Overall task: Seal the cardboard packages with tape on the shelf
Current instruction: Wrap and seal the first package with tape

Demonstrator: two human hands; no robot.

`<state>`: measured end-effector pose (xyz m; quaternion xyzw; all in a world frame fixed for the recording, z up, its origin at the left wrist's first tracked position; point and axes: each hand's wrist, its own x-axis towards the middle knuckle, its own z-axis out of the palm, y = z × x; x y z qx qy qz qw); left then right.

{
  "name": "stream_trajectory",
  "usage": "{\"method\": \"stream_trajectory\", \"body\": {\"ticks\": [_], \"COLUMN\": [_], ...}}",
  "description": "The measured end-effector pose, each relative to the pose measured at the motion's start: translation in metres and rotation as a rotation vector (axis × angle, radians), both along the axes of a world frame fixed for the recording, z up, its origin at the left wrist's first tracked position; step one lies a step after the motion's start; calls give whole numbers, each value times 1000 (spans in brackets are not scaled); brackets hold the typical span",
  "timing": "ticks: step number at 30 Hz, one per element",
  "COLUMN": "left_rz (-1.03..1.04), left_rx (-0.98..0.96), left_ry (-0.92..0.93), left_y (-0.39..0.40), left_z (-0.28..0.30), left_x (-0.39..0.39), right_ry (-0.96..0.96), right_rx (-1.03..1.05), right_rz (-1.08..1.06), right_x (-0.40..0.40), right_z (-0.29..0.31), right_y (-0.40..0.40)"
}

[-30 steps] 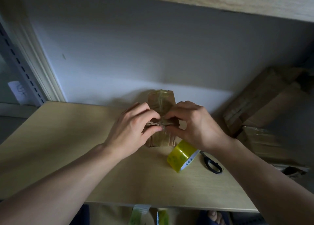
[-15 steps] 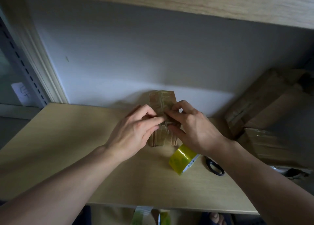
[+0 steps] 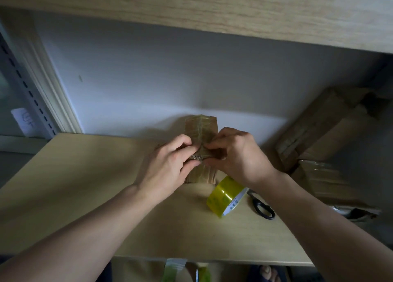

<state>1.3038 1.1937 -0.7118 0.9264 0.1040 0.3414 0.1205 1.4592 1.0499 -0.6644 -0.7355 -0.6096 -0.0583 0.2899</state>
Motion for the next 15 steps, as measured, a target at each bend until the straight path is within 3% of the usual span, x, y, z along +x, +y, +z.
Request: {"method": "stream_trajectory", "body": {"ticks": [6,15], "left_rz": [79,67], "left_rx": [46,-119], "left_ry": [20,-11], "left_y": [-7,-8], "left_z": [11,10], "left_x": [2,3], "right_ry": [-87,10], "right_rx": [11,-48], "right_rz": [-76,-65], "right_x": [-6,-9], "right_z": [-3,3], "right_y": [4,2]}}
